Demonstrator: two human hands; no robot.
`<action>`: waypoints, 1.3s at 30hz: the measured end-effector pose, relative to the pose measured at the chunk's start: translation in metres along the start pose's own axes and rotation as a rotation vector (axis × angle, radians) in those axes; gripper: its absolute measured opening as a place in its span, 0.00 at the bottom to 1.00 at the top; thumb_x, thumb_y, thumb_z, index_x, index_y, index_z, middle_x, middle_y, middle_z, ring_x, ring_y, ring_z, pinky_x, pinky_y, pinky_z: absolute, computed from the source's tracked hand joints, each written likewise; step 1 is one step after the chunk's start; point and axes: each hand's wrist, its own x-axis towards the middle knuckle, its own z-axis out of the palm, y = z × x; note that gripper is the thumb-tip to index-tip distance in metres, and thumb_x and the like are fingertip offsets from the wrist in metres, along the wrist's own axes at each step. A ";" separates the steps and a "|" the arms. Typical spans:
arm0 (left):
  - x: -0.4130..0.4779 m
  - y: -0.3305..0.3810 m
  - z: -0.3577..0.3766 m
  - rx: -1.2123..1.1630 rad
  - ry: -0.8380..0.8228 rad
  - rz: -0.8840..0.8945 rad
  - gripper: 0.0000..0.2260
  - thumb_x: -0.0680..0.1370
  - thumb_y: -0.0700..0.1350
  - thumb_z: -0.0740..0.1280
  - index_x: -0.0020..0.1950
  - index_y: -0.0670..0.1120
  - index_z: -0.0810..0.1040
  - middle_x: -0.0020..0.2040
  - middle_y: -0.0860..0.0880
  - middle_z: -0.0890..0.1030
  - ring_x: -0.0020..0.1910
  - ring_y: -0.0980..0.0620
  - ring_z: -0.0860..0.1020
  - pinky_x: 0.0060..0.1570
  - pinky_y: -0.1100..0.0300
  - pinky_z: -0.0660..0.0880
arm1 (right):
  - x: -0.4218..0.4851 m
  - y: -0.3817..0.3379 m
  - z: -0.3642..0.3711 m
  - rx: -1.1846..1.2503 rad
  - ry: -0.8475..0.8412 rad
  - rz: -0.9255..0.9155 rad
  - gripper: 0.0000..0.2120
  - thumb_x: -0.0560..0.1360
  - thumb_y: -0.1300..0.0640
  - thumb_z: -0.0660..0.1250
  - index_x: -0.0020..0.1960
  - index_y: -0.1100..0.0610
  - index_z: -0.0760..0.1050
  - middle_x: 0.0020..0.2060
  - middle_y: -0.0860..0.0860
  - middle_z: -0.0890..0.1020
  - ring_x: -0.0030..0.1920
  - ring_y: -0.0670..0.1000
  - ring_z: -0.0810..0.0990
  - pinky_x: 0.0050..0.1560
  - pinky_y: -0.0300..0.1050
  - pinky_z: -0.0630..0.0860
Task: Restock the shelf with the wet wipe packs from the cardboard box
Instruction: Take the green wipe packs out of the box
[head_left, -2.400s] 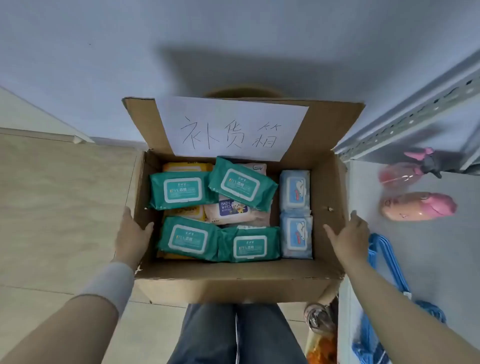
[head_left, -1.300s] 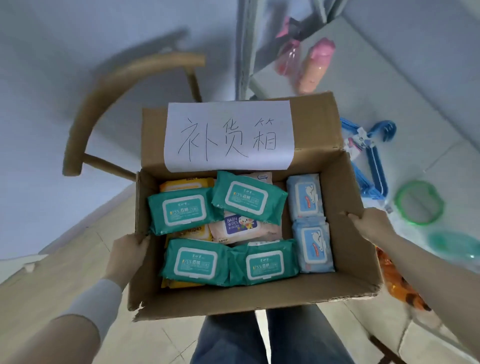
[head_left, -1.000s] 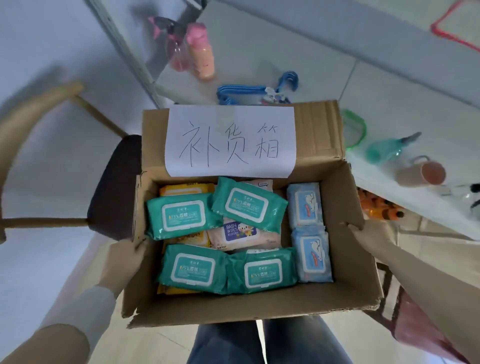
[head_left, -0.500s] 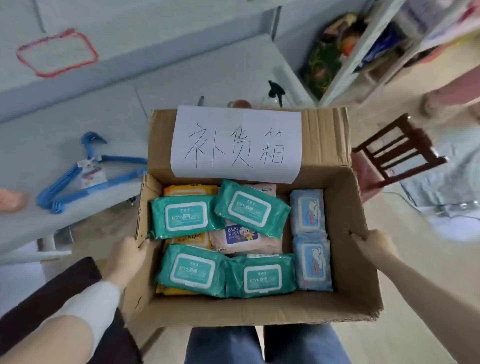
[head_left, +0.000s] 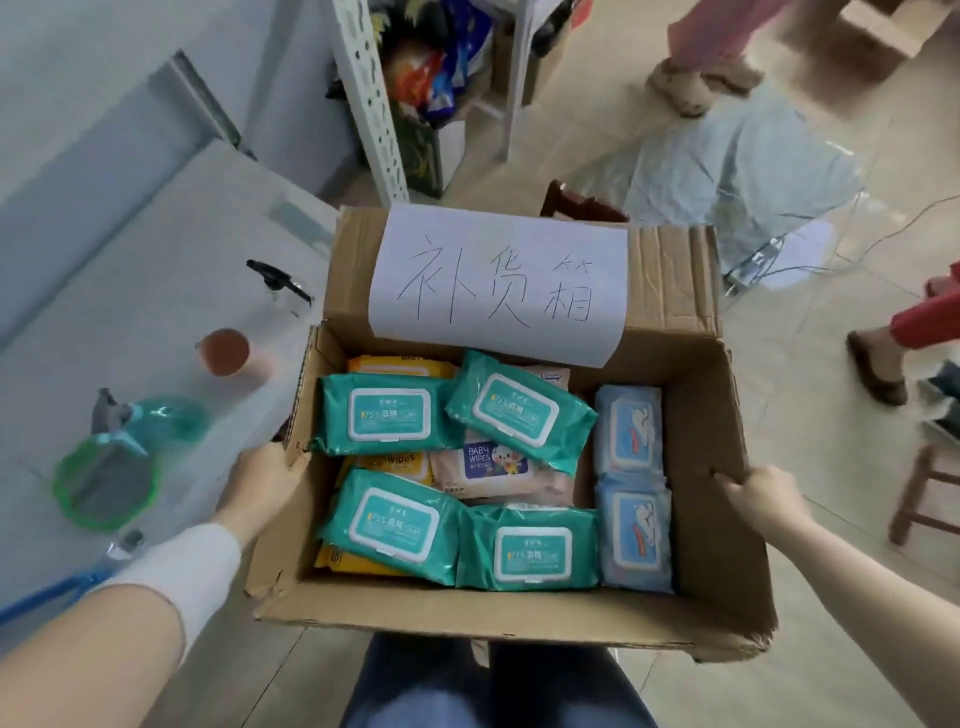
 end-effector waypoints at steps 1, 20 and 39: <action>0.013 0.015 -0.002 0.012 -0.009 0.026 0.13 0.79 0.44 0.63 0.46 0.34 0.78 0.46 0.34 0.80 0.48 0.36 0.77 0.44 0.53 0.70 | 0.005 0.000 -0.008 0.014 0.012 0.019 0.14 0.78 0.56 0.63 0.45 0.68 0.74 0.39 0.60 0.75 0.37 0.58 0.73 0.31 0.45 0.67; 0.312 0.225 0.041 0.298 -0.075 0.358 0.15 0.79 0.46 0.63 0.44 0.33 0.77 0.44 0.31 0.80 0.47 0.34 0.78 0.43 0.51 0.72 | 0.184 -0.045 0.030 0.294 0.085 0.392 0.17 0.78 0.56 0.63 0.43 0.72 0.73 0.38 0.63 0.77 0.46 0.65 0.77 0.41 0.50 0.70; 0.397 0.233 0.091 0.315 -0.113 0.317 0.17 0.79 0.46 0.63 0.39 0.33 0.76 0.36 0.35 0.76 0.39 0.38 0.75 0.38 0.54 0.67 | 0.282 -0.069 0.090 0.255 0.031 0.419 0.21 0.78 0.53 0.62 0.49 0.73 0.77 0.47 0.68 0.80 0.50 0.68 0.77 0.42 0.50 0.70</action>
